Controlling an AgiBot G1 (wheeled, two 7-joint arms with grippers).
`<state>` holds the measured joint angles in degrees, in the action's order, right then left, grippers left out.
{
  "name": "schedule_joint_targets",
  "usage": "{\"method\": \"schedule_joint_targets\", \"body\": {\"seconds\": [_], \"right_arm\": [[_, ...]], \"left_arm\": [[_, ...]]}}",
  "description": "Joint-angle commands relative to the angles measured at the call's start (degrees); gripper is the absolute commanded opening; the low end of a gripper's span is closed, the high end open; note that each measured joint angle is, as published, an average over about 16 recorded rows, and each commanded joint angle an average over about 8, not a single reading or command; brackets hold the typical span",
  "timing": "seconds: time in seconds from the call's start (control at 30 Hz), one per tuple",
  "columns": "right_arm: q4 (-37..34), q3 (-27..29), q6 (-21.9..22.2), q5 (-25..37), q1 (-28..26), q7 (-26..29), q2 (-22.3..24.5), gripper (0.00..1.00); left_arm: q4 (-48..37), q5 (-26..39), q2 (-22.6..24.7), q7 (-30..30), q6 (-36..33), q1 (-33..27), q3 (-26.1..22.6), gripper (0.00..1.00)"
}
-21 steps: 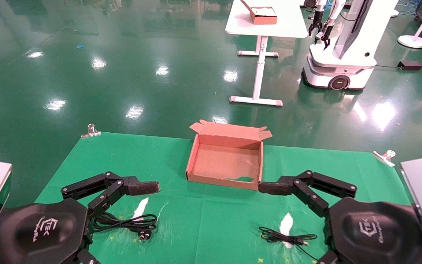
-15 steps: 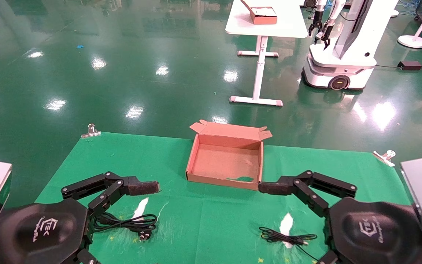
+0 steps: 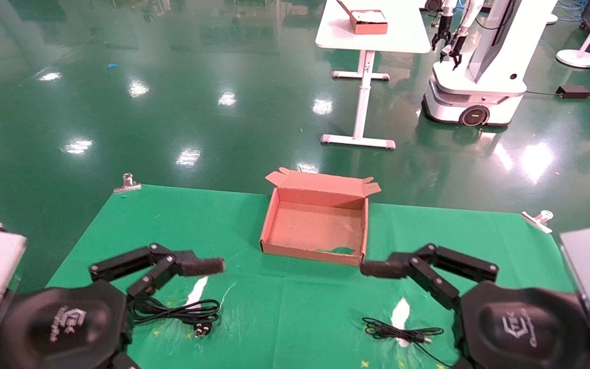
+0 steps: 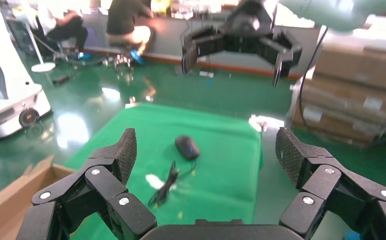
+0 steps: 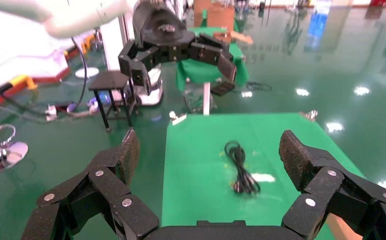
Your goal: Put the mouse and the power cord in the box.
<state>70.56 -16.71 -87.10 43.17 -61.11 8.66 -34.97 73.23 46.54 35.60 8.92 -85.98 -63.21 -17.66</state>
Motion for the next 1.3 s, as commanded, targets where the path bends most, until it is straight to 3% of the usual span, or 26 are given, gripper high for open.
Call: {"method": "schedule_joint_targets", "body": {"seconds": [0.03, 0.33, 0.5, 0.7, 0.93, 1.3], "right_arm": [[-0.49, -0.08, -0.34, 0.25, 0.15, -0.28, 0.11, 1.0], [-13.58, -4.99, -3.15, 7.76, -1.47, -9.7, 0.23, 1.0], [-24.74, -8.99, -0.66, 17.27, -6.71, -17.63, -1.09, 1.0], [-36.95, -14.87, 2.94, 31.41, -15.31, -28.18, -6.93, 1.0], [-50.69, -19.72, 6.81, 40.9, -22.81, -38.92, -15.46, 1.0], [-63.77, -21.09, 12.0, 43.54, -27.13, -48.93, -22.02, 1.0]], "left_arm": [[0.28, 0.85, 0.09, -0.29, 0.0, -0.38, -0.28, 1.0], [-9.81, 20.64, 4.35, -9.43, -0.7, -6.81, -7.9, 1.0], [-20.77, 32.58, 9.11, -16.78, 0.97, -12.77, -12.67, 1.0], [-33.6, 43.15, 15.32, -25.46, 3.48, -19.93, -17.47, 1.0], [-48.16, 49.1, 21.0, -33.22, 7.75, -25.11, -20.35, 1.0], [-62.71, 51.97, 25.09, -40.68, 15.77, -29.0, -21.37, 1.0]]}}
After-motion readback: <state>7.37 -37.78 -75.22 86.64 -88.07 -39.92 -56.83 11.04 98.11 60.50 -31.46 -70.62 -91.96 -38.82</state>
